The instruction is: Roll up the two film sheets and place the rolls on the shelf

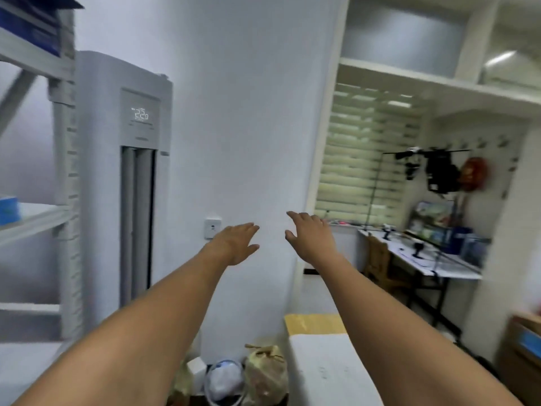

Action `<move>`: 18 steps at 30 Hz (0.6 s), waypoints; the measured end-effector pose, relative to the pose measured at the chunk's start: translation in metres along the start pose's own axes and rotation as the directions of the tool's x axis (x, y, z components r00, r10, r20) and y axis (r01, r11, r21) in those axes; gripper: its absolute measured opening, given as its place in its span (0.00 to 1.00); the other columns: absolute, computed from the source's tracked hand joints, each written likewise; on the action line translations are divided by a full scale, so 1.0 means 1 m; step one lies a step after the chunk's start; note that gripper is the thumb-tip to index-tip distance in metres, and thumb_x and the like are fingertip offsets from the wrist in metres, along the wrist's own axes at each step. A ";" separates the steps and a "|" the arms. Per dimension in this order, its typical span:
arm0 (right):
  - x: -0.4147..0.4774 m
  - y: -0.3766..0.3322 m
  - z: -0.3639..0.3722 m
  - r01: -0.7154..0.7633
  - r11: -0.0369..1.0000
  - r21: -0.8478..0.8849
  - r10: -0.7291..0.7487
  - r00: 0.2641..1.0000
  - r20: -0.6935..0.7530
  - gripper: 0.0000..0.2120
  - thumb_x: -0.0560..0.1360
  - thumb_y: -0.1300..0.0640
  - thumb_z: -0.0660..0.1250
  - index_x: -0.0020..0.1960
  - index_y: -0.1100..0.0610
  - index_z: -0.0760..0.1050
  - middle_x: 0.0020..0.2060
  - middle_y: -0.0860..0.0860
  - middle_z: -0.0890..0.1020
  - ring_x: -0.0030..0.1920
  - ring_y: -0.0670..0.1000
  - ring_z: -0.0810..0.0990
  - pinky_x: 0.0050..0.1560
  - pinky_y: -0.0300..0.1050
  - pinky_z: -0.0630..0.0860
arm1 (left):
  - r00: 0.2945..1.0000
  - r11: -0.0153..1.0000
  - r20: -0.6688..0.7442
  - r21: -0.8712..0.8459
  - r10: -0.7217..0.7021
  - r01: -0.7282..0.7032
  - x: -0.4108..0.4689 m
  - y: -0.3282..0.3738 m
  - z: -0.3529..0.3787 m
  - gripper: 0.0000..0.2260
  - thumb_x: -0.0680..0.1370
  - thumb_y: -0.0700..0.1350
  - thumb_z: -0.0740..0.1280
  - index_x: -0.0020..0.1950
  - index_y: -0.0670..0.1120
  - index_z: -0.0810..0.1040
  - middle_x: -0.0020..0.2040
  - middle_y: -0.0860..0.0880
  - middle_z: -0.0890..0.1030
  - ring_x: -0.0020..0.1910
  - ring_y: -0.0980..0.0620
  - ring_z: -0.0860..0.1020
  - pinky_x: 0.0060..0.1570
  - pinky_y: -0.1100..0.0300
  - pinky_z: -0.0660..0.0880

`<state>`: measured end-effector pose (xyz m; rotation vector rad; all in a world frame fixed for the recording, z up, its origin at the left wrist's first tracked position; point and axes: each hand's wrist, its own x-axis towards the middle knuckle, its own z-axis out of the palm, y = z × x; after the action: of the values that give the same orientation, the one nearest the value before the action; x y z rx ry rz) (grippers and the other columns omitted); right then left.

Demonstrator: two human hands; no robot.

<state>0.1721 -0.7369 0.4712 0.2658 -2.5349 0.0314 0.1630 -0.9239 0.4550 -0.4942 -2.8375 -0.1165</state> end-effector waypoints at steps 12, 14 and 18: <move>-0.132 0.151 -0.074 -0.203 0.970 -0.133 0.208 0.978 0.028 0.25 0.79 0.47 0.54 0.74 0.51 0.56 0.70 0.53 0.66 0.70 0.57 0.62 0.70 0.53 0.57 | 0.975 0.976 -0.054 -0.023 0.216 -0.218 -0.008 0.169 0.002 0.28 0.81 0.53 0.53 0.76 0.46 0.44 0.76 0.47 0.42 0.75 0.49 0.49 0.73 0.54 0.51; -0.159 0.181 -0.088 -0.225 0.962 -0.154 0.228 0.974 0.001 0.24 0.79 0.47 0.53 0.74 0.51 0.57 0.70 0.53 0.67 0.69 0.56 0.62 0.69 0.53 0.57 | 0.972 0.973 -0.043 -0.004 0.229 -0.230 -0.016 0.205 0.003 0.29 0.81 0.53 0.53 0.75 0.46 0.43 0.76 0.46 0.42 0.75 0.48 0.49 0.72 0.54 0.50; -0.223 0.249 -0.121 -0.294 0.943 -0.153 0.297 0.955 -0.007 0.24 0.79 0.48 0.53 0.73 0.51 0.58 0.70 0.53 0.67 0.69 0.56 0.62 0.68 0.53 0.56 | 0.970 0.970 0.003 -0.013 0.242 -0.242 -0.035 0.290 0.004 0.29 0.81 0.53 0.53 0.75 0.45 0.43 0.77 0.46 0.45 0.75 0.48 0.49 0.73 0.54 0.50</move>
<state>0.3707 -0.4424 0.4563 -0.1779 -2.5550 -0.0487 0.2928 -0.6622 0.4519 -0.8385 -2.7548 -0.0865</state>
